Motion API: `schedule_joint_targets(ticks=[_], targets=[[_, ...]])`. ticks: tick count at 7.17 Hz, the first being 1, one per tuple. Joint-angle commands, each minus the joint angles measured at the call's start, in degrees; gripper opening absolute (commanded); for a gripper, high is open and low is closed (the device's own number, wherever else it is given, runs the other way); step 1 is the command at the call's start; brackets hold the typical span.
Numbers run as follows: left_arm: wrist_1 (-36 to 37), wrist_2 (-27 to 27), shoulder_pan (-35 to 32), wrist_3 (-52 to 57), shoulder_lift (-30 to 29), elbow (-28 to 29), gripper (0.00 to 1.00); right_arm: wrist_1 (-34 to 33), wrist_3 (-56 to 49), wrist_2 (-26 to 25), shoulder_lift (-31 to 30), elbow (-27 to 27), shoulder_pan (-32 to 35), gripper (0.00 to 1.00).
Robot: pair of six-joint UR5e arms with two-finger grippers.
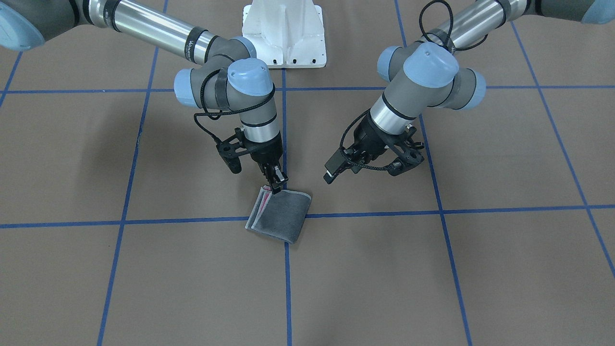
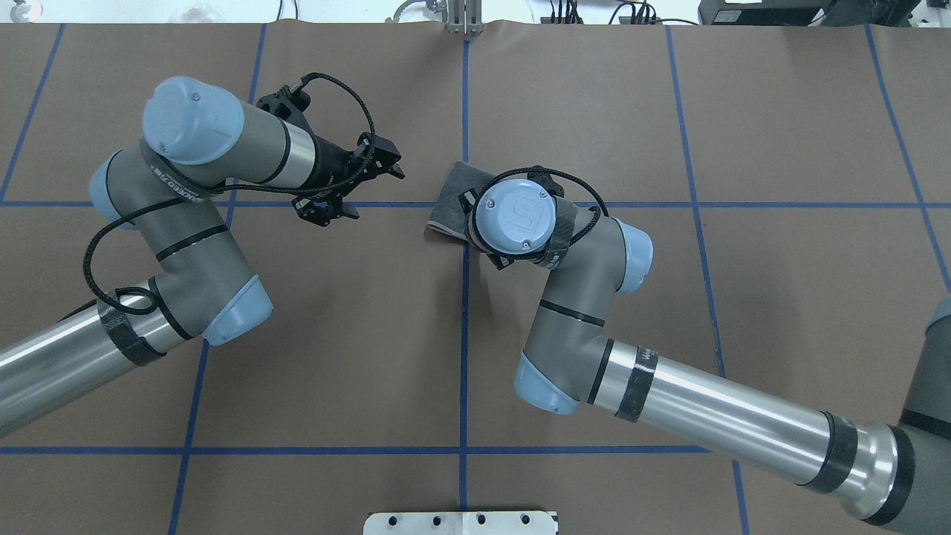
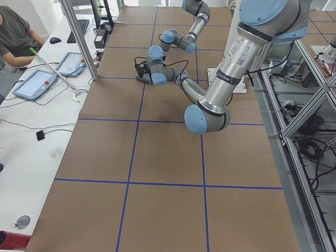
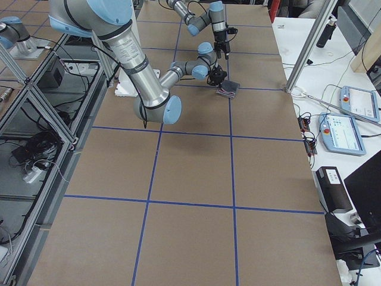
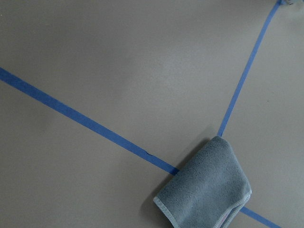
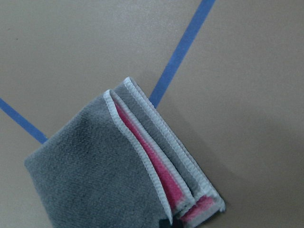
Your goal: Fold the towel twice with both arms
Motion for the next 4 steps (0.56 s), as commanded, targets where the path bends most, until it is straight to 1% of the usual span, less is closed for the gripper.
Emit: schedule_joint_targets(ticks=[1,3,4], targets=[[0.00,0.09,0.09,-0.16,-0.12,0.03,1.00,-1.70,-0.48,2.15,-0.03,1.01,2.33,0.00],[0.00,0.09,0.10,-0.25,-0.38,0.03,1.00,-5.56,-1.44,2.78,-0.03,3.91,2.78,0.00],[0.00,0.09,0.10,-0.25,-0.38,0.03,1.00,-6.02,-1.53,2.78,-0.03,4.27,2.87,0.00]])
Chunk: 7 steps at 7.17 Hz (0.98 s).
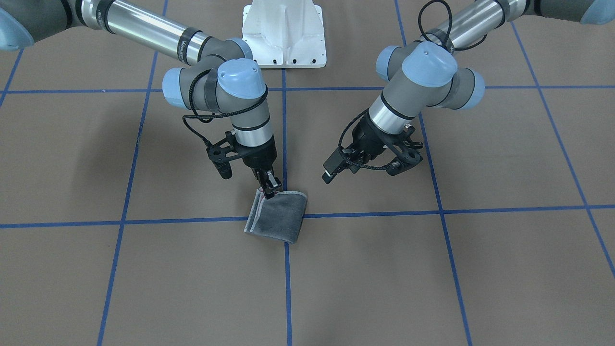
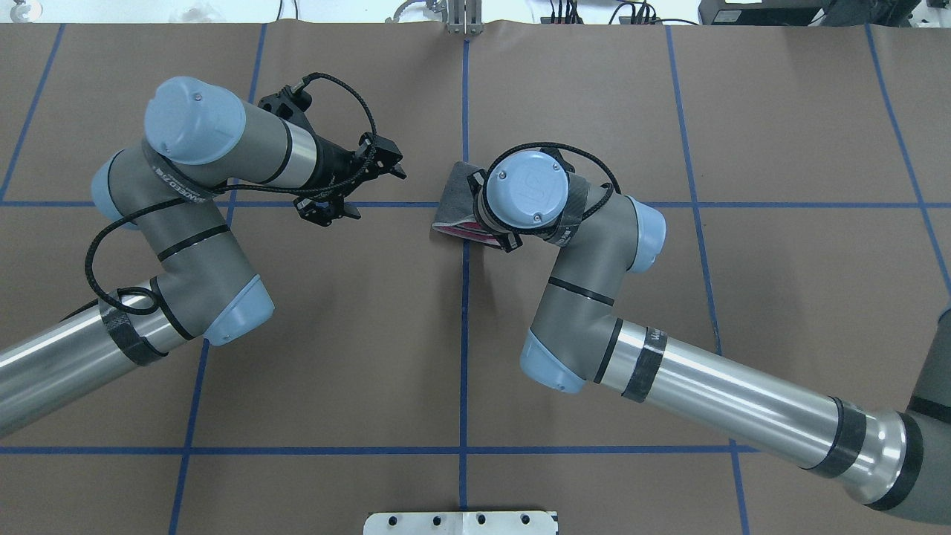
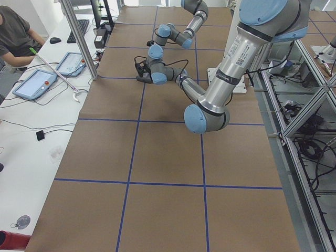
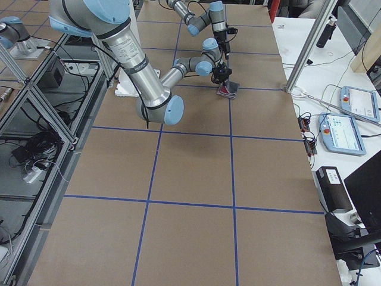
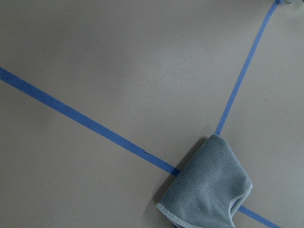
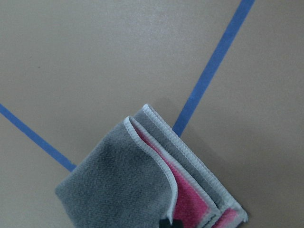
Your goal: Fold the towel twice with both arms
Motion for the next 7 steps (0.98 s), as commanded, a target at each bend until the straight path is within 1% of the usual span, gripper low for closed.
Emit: schedule_joint_targets(ticks=[1,3,5,7], targets=[[0.00,0.00,0.01,-0.02,-0.04,0.00,1.00,-1.38,-0.84,0.14,-0.29,1.06,0.46,0.00],[0.00,0.00,0.01,-0.10,-0.04,0.00,1.00,-1.47,-1.20,0.14,-1.78,2.02,0.55,0.00],[0.00,0.00,0.09,-0.28,-0.04,0.09,1.00,-2.08,-1.20,0.14,-5.55,5.97,0.55,0.00],[0.00,0.00,0.09,-0.28,-0.04,0.09,1.00,-2.26,-1.37,-0.30,-7.32,6.34,0.47,0.00]])
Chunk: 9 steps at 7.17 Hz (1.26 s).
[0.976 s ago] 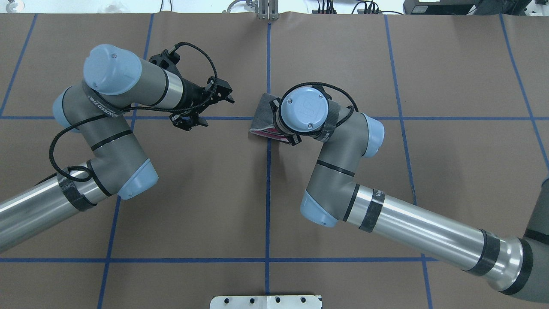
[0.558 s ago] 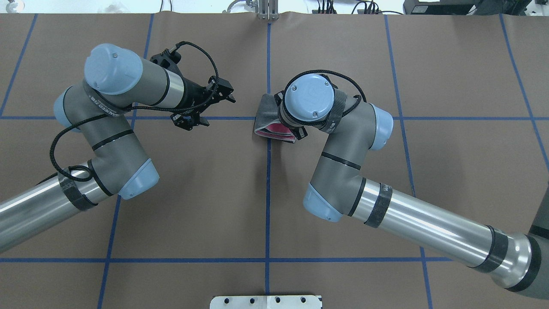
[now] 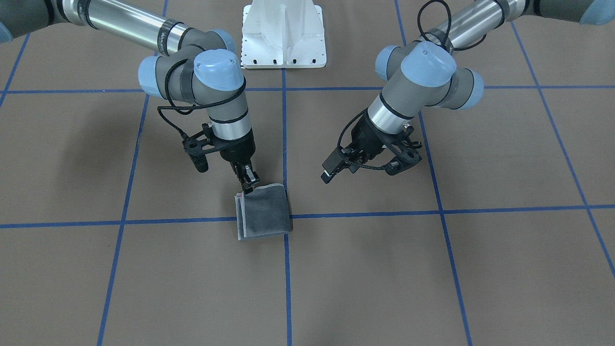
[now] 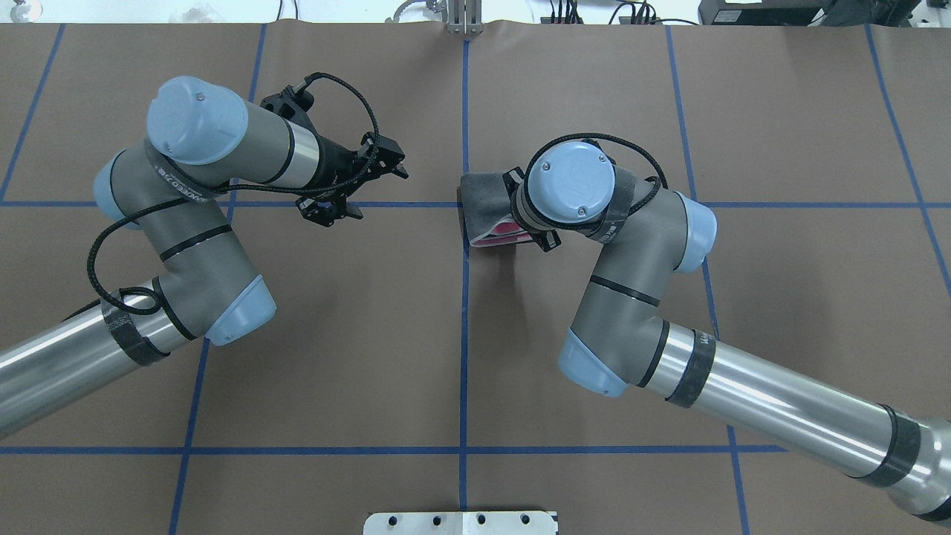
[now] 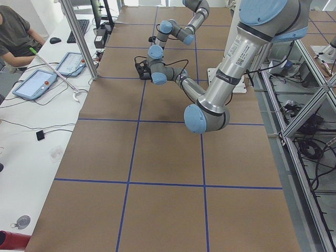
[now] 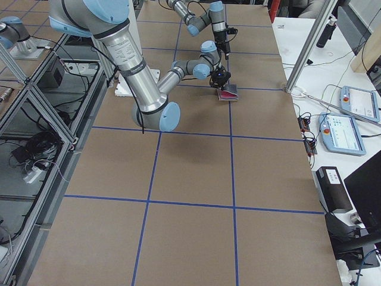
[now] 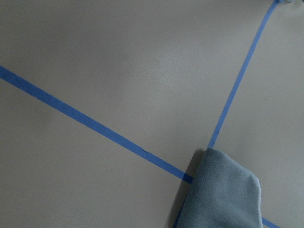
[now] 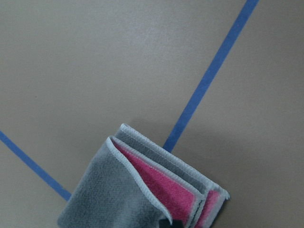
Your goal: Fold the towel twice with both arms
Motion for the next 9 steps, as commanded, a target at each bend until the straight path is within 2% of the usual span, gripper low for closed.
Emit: schedule_joint_targets(ticks=[1,2,3,4,5,6,9], targets=[[0.00,0.00,0.00,-0.01,0.00,0.02,1.00,-0.05,-0.10,-0.18,-1.17,0.20,-0.07,0.00],[0.00,0.00,0.00,-0.01,0.00,0.02,1.00,-0.05,-0.71,-0.18,-1.17,0.29,-0.07,0.00],[0.00,0.00,0.00,0.08,0.00,0.10,1.00,-0.14,-2.45,0.08,-1.52,0.38,0.02,0.10],[0.00,0.00,0.00,0.08,0.00,0.28,1.00,-0.05,-4.21,0.17,-1.87,0.38,0.28,0.41],[0.00,0.00,0.00,0.08,0.00,0.54,1.00,0.04,-4.75,0.34,-1.96,0.38,0.72,0.52],[0.09,0.00,0.00,0.08,0.00,0.54,1.00,-0.05,-5.10,0.52,-2.23,0.81,1.07,1.00],[1.74,0.00,0.00,0.17,-1.40,1.33,1.00,-0.05,-9.84,3.67,-5.30,4.23,3.96,1.00]])
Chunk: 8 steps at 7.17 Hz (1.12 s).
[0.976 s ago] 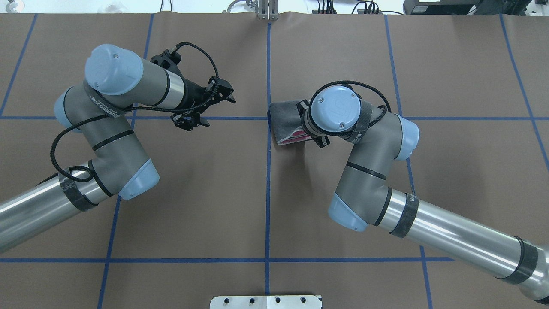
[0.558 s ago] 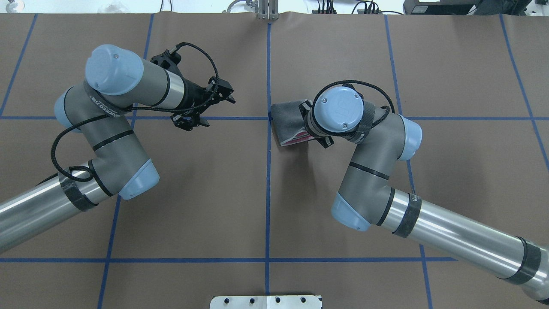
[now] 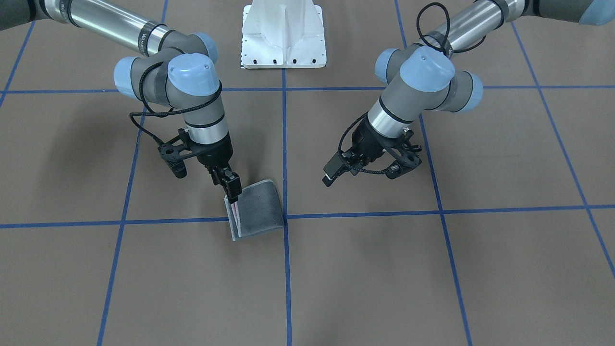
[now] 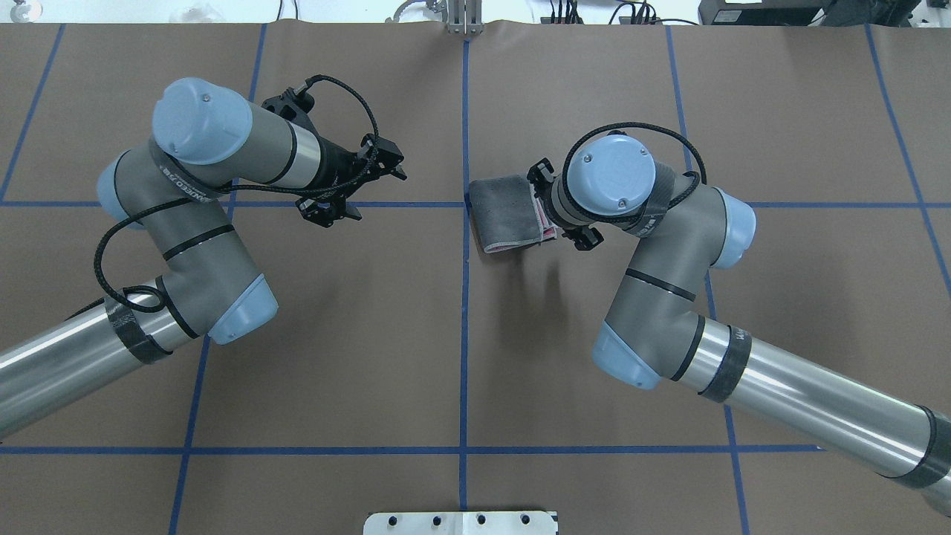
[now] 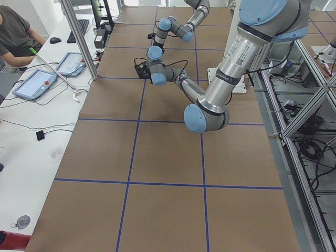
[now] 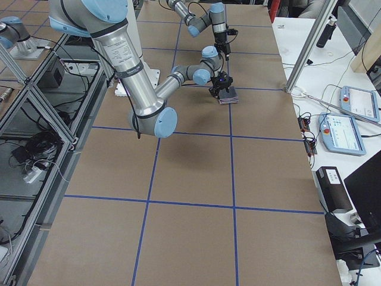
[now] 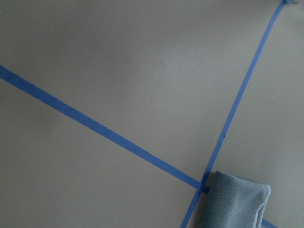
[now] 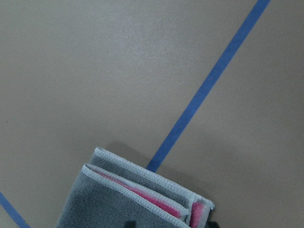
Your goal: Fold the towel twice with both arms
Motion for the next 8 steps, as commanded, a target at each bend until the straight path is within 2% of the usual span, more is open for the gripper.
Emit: schedule_joint_targets(ticks=[1,3,5,6,7,8], targets=[[4.22,0.00,0.00,0.03,-2.93,0.11,1.00,0.17,-2.56,3.95,-1.39,1.60,3.16,1.00],[4.61,0.09,0.52,-0.41,-4.62,0.37,1.00,0.44,-6.58,8.44,-3.66,3.18,7.20,1.00],[4.61,0.09,0.44,-0.85,-6.56,1.87,1.00,0.61,-14.48,16.51,-6.65,3.63,13.17,1.00],[4.69,0.00,-0.69,0.80,-6.21,1.43,1.00,0.61,-19.83,19.33,-8.40,3.72,16.07,1.00],[5.39,-0.44,-1.92,5.52,-4.81,0.21,1.00,0.61,-28.50,24.40,-10.25,3.72,20.02,1.00],[9.14,-0.53,-2.80,10.87,-3.23,-2.42,1.00,0.53,-37.11,28.11,-11.48,3.63,23.80,1.00]])
